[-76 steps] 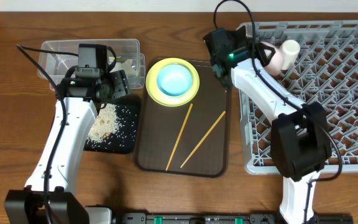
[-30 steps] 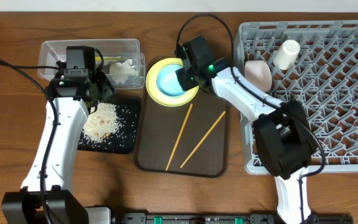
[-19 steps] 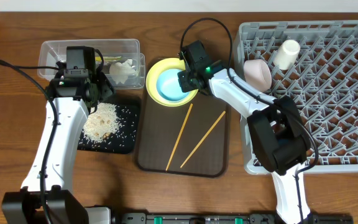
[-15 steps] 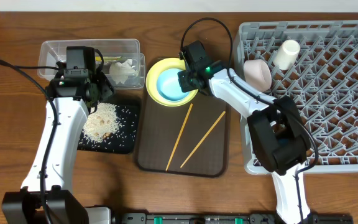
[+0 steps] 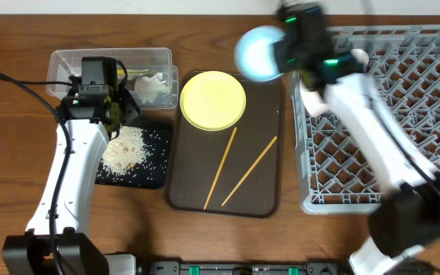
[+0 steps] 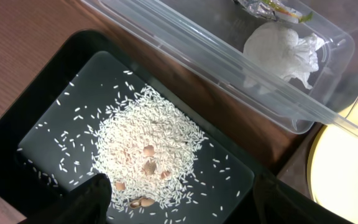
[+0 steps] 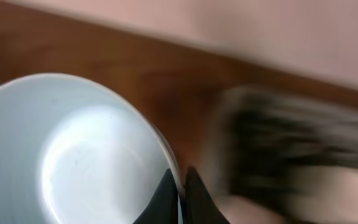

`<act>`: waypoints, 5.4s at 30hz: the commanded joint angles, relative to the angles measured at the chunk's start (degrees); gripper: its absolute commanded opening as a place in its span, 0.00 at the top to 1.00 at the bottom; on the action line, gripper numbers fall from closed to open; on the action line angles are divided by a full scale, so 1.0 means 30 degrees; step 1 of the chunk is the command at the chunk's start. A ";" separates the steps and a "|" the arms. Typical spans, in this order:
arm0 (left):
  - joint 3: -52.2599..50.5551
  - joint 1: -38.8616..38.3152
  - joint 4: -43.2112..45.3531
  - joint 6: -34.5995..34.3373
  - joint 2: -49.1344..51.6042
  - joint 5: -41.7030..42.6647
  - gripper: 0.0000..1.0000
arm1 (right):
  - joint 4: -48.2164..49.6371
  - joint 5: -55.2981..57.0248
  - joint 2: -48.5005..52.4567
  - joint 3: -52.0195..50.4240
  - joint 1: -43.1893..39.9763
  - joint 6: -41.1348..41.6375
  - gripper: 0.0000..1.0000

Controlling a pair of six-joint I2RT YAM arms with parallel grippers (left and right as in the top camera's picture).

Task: Sort waste into correct bins and load items into the dishwasher rack
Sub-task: 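Carry the blue bowl to the rack's left side, then lower the blue bowl upright into the rack and release it, then reach the right gripper to the yellow plate rim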

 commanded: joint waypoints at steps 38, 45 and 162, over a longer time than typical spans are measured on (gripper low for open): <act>-0.0189 0.0051 0.0102 -0.0306 -0.0036 -0.0291 0.24 | 0.3927 1.4688 -0.0678 -0.7060 -0.4845 -0.6149 0.99; -0.0189 0.0051 0.0109 -0.0306 -0.0036 -0.0299 0.24 | 0.5187 1.4914 -0.0517 -0.7213 -0.4852 -0.9901 0.99; -0.0189 0.0051 0.0160 -0.0087 -0.0036 -0.0299 0.24 | 0.4473 -0.6564 -0.4597 -0.9158 -0.1100 -0.2164 0.01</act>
